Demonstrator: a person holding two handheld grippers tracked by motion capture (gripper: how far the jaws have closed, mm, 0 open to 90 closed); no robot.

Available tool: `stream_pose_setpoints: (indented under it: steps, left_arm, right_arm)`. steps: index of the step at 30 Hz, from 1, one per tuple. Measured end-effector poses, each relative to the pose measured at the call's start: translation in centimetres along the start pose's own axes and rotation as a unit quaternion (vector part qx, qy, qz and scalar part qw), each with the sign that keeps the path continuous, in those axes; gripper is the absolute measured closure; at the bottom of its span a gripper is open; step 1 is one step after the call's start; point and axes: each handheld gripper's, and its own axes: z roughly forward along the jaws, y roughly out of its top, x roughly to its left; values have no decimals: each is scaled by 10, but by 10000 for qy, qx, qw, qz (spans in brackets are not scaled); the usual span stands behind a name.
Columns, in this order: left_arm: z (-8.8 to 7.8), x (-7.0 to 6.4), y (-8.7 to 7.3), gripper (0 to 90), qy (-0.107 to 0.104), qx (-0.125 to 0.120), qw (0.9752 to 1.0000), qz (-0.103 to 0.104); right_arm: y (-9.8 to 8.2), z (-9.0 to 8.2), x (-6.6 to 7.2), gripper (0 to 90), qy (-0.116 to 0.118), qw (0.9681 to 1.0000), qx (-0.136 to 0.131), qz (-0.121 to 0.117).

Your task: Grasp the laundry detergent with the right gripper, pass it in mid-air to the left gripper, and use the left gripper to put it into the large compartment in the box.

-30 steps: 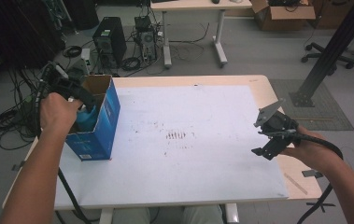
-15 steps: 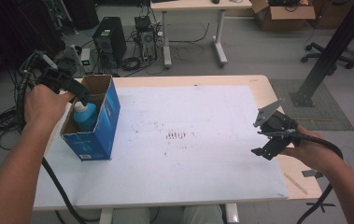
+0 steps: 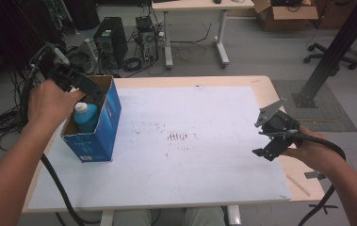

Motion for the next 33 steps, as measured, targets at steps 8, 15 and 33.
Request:
stream_pose_setpoints:
  steps: [8,15,33]
  left_arm:
    - [-9,-34,8,51,-101,-1,9982,591]
    - [-11,-58,13,51,-234,-47,9952,953]
    - [14,-118,17,59,-753,-21,9790,1892]
  right_arm:
    - [-2,-3,1,73,-9,10000,1,40]
    - [-4,-4,0,72,-8,10000,18,84]
    - [4,5,-6,68,105,9997,113,180]
